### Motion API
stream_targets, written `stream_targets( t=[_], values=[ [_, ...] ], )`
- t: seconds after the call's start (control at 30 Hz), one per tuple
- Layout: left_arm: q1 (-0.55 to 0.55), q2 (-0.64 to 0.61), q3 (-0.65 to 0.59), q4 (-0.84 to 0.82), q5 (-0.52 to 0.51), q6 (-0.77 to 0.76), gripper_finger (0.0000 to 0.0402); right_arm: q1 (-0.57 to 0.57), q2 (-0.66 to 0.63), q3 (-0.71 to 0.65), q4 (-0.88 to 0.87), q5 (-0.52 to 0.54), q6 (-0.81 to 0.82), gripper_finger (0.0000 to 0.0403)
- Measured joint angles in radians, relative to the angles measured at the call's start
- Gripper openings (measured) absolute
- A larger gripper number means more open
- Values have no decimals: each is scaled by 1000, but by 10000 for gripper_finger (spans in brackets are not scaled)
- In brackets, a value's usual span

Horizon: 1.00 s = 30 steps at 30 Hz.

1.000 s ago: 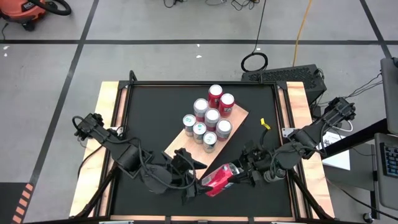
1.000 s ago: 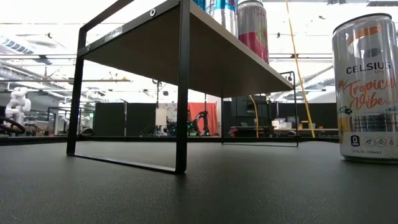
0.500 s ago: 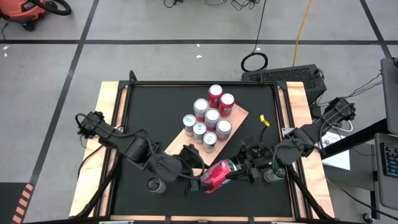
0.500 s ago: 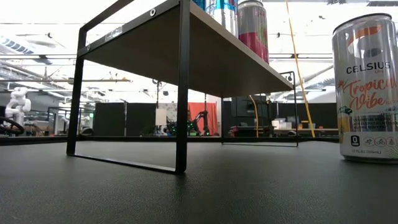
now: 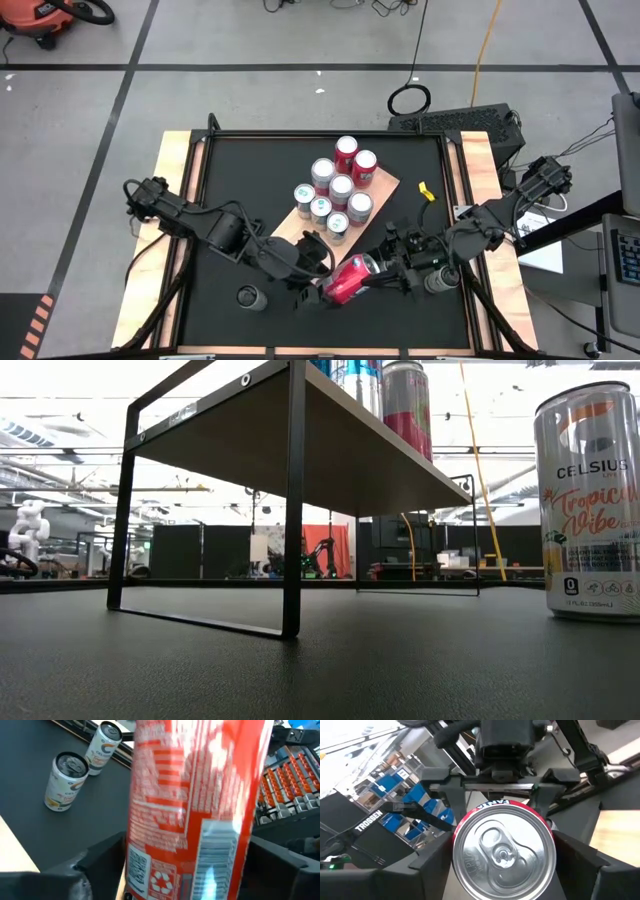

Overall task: Place canned beverage on shelf
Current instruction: Put the red soda can on the shelf aligned with the red soda can

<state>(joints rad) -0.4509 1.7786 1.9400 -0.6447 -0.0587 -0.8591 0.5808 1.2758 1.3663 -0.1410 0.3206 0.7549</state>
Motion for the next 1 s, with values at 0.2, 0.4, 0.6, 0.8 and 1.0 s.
stream_targets(
  t=[0.2,0.4,0.6,0.8,1.0],
  values=[
    [-1,0,0,3,0,12,291,-8,0,0,4,-6,-11,267],
    [-1,0,0,10,-11,15,287,-16,-4,0,11,-9,-34,286],
    [-1,2,-2,112,-44,55,286,-17,-45,2,13,0,-52,357],
    [-1,2,-2,205,-86,105,285,-17,-111,3,3,0,-82,396],
    [0,2,-2,331,-192,207,284,-16,-168,3,17,54,-141,396]
  ],
)
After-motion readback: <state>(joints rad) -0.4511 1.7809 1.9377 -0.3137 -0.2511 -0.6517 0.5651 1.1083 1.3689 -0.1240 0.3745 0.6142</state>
